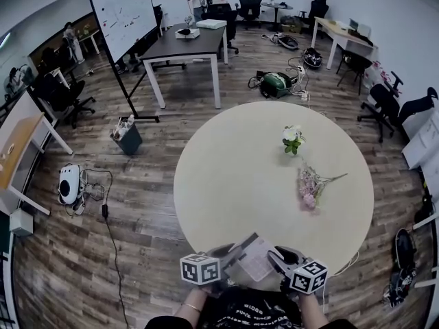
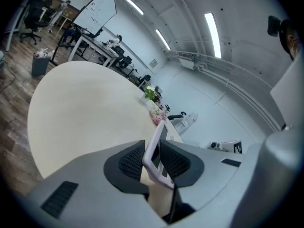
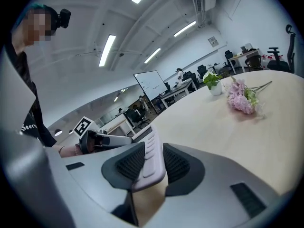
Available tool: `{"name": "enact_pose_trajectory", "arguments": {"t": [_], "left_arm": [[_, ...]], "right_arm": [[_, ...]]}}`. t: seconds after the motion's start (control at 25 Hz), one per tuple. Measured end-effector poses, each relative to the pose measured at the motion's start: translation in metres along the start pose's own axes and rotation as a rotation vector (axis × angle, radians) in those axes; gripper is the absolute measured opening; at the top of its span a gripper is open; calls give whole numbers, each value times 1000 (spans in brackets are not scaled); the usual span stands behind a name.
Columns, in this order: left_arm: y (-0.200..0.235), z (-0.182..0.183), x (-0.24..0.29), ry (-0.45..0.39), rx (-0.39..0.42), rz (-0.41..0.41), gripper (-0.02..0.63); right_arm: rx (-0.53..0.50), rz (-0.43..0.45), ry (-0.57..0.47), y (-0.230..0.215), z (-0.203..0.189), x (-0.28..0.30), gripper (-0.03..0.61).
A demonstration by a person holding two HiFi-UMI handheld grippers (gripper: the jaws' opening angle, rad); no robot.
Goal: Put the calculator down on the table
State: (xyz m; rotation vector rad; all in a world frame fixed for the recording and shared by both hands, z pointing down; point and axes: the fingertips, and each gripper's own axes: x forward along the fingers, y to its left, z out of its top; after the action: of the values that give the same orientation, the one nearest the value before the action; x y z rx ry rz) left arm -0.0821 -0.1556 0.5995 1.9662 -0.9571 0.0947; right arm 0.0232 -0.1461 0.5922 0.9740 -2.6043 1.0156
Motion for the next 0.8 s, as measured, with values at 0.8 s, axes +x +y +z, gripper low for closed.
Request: {"name": "enact_pose_trajectory", "arguments": {"t": [0.8], "left_arm": [[52, 114, 36, -163, -53, 138, 111]], "right_arm": [[-107, 121, 94, -47, 102, 101, 130]]}}
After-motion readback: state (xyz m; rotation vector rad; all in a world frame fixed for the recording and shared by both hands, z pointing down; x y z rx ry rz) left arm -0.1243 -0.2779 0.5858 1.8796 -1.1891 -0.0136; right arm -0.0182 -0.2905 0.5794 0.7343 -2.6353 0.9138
